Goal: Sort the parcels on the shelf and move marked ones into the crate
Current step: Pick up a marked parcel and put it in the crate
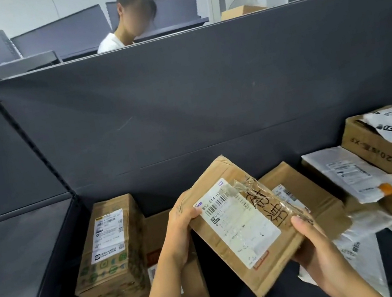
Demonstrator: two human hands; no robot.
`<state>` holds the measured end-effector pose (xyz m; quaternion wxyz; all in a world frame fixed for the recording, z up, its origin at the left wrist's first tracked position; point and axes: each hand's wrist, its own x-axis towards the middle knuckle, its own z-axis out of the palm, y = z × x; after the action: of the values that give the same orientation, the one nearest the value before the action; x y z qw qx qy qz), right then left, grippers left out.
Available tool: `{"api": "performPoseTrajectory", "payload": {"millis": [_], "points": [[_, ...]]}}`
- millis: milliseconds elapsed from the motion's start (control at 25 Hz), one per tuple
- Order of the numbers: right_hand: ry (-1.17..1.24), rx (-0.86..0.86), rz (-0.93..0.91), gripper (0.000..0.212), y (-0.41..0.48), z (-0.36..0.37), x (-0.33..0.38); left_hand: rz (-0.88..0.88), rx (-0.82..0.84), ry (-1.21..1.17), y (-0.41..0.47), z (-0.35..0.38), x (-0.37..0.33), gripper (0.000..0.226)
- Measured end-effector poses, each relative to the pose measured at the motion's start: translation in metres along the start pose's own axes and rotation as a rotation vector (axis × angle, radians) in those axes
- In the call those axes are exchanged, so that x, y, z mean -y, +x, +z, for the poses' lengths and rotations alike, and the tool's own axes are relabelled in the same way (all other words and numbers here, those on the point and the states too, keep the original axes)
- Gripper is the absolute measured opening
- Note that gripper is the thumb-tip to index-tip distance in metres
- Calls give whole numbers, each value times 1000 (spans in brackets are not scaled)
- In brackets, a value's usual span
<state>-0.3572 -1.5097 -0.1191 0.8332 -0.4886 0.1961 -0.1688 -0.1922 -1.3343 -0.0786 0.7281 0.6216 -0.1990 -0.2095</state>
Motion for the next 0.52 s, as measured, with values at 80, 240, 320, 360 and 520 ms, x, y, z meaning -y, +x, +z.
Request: {"api": "performPoseTrajectory", "payload": {"millis": [80,240,320,360,520], "points": [[5,-16,-16,68,-6,-9,4,4,21,-13,-2,10,3,50],[-8,-116,-74,91,-23,-40,17,-12,161,-7,6,51,16,47],[21,-224,-114,67,-37,-58,24,-41,259,-7,11,78,24,53],[35,-289,-131,57,-45,-66,26,-55,297,-17,13,91,27,57],[66,-611,-203,53,-90,-95,32,-171,476,-76,12,150,50,62]]}}
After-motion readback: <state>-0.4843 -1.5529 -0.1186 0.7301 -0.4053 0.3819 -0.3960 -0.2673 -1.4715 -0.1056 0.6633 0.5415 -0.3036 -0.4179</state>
